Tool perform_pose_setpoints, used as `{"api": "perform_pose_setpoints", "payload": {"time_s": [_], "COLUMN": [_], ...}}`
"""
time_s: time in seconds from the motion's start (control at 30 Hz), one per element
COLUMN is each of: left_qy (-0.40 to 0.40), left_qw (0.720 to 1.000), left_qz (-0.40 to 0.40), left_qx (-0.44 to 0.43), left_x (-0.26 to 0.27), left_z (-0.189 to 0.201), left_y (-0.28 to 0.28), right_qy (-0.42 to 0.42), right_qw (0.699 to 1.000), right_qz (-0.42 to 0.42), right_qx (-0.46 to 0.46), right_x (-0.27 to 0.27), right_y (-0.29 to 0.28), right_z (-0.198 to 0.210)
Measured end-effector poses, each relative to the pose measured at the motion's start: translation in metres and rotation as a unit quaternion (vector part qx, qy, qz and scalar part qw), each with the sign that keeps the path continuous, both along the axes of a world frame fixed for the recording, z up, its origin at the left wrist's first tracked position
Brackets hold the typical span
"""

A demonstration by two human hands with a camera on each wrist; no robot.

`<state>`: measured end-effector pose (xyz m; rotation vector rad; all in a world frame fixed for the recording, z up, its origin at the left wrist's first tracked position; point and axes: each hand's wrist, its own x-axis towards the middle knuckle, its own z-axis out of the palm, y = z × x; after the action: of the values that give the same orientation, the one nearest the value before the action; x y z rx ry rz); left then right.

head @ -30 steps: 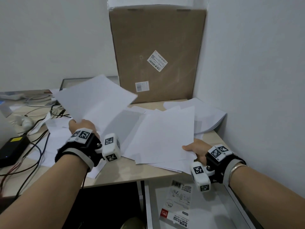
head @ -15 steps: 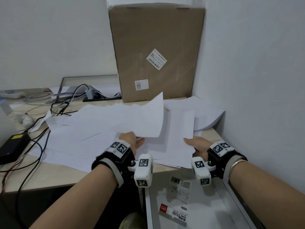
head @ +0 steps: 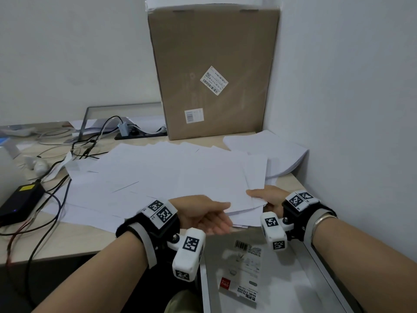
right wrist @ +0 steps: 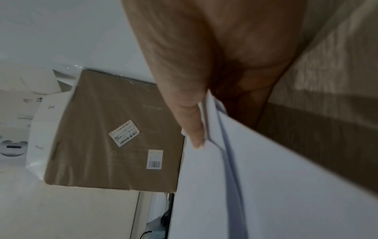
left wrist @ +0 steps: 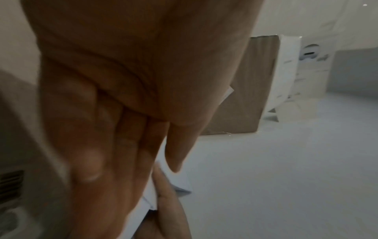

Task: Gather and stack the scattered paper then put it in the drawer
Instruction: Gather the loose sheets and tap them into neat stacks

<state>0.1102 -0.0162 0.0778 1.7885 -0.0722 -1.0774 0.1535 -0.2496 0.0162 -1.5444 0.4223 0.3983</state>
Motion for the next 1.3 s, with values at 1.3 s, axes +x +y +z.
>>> {"api": "perform_pose_setpoints", "payload": {"time_s": [1.3], "left_qy": [-0.320], "left_qw": [0.863], "left_qz": [0.216], "left_qx": [-0.325], "left_x": [0.073], "left_z": [0.069], "left_y": [0.060], "right_qy": [-0.287], "right_qw": [0.955], "right_qz": [-0.013], "right_qx": [0.072], "right_x": [0.008], "right_y": [0.027], "right_z": [0.107]}}
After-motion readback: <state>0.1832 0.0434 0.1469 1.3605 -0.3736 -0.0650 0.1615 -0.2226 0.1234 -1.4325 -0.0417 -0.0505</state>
